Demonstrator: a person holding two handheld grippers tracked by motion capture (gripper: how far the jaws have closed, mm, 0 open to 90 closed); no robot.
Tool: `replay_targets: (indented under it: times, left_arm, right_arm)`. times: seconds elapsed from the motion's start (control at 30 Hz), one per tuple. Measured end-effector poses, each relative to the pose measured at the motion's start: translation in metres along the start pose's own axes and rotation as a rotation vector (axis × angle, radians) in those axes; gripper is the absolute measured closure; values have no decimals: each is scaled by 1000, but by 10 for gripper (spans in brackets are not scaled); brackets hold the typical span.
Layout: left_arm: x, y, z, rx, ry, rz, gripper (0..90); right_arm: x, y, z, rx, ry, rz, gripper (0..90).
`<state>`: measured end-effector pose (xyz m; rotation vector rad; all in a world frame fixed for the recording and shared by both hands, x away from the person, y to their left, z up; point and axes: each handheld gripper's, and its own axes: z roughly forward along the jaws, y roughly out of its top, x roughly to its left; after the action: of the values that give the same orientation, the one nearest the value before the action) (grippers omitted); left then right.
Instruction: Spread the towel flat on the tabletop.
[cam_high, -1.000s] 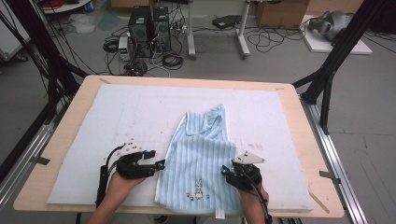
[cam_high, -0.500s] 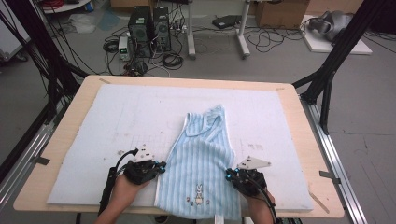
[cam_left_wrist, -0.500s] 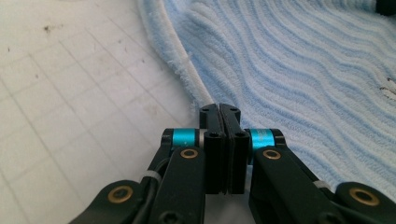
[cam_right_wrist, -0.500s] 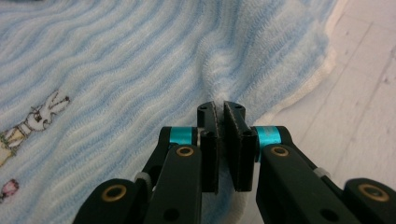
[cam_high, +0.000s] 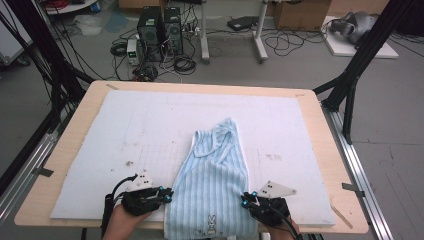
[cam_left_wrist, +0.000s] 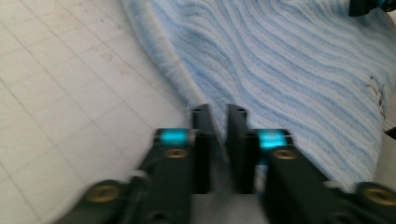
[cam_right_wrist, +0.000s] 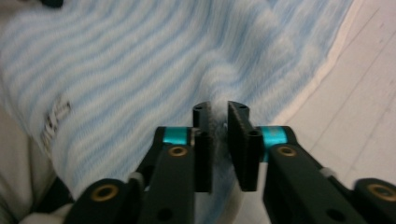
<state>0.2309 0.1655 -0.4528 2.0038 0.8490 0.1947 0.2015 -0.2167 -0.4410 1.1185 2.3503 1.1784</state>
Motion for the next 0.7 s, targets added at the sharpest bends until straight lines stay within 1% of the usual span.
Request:
replay_targets:
  times: [0.03,0.07,0.1,0.13,0.17,0.2,0.27,0.3,0.37,0.4,0.43,0.47,0.5,0.53,0.57,0.6,0.7]
  left_arm:
    - [2,2,1,-19,-1,-14,594]
    - [4,3,1,-35,0,-25,514]
    - [6,7,1,-59,6,-33,468]
    - [8,9,1,-69,7,-28,447]
    - [11,13,2,-89,16,-25,435]
    - [13,17,2,-97,22,-19,420]
    - [18,24,4,-105,31,-13,420]
    - [21,28,6,-110,37,-8,421]
    - [27,36,9,-119,46,-5,423]
    - [30,39,12,-128,52,-17,423]
    - [33,41,14,-140,49,-36,425]
    - [35,42,16,-143,49,-50,433]
    - [39,43,21,-137,57,-59,435]
    - [41,44,23,-120,66,-53,440]
    - [43,46,29,-104,74,-54,443]
    - [44,48,32,-93,77,-54,447]
    - [46,53,43,-89,86,-54,469]
  right_arm:
    - [-1,2,0,-14,-5,8,706]
    - [-4,5,0,-38,-13,26,665]
    - [-6,7,0,-52,-21,41,630]
    - [-9,11,0,-75,-34,63,597]
    - [-11,13,1,-84,-43,72,561]
    - [-15,17,3,-100,-61,88,510]
    - [-22,23,9,-124,-69,115,427]
    - [-25,25,11,-127,-81,122,392]
    - [-33,31,17,-135,-102,134,361]
    - [-37,34,20,-135,-122,139,356]
    - [-42,38,24,-129,-141,145,357]
    - [-45,40,27,-118,-163,145,360]
    - [-48,42,30,-105,-174,142,388]
    - [-50,45,34,-81,-182,134,429]
    - [-51,47,37,-68,-188,126,449]
    - [-53,49,42,-45,-197,120,480]
    - [-53,55,53,-3,-216,78,510]
